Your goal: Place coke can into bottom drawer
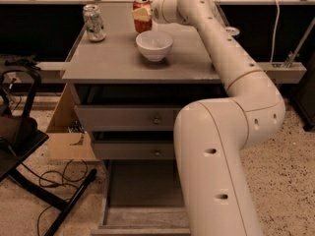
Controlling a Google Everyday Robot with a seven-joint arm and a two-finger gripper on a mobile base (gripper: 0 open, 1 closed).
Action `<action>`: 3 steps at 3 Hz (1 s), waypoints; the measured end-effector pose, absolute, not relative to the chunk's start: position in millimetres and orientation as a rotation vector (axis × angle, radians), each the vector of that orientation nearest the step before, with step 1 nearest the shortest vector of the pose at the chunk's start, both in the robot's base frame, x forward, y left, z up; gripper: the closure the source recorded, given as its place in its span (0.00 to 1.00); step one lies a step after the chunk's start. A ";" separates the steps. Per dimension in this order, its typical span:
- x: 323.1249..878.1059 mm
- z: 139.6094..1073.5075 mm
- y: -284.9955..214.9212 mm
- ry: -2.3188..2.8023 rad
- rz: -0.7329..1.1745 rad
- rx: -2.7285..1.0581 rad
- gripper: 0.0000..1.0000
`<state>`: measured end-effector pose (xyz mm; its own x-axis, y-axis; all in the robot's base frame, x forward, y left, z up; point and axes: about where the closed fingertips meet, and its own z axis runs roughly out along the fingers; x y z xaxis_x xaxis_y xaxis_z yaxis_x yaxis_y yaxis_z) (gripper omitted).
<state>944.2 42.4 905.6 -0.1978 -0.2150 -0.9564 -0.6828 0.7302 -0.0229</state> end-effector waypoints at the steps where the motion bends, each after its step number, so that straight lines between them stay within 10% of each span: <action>1: 922.7 944.9 19.4 1.711 0.460 -0.752 1.00; 3: 811.6 1030.3 -61.5 1.620 0.388 -0.842 1.00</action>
Offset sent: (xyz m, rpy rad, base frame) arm -0.1504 -0.1060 0.1304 -0.0907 -0.1772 0.0532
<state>811.6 -61.5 1030.3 -0.0289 -0.3069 -0.9513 -0.7047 0.6812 -0.1984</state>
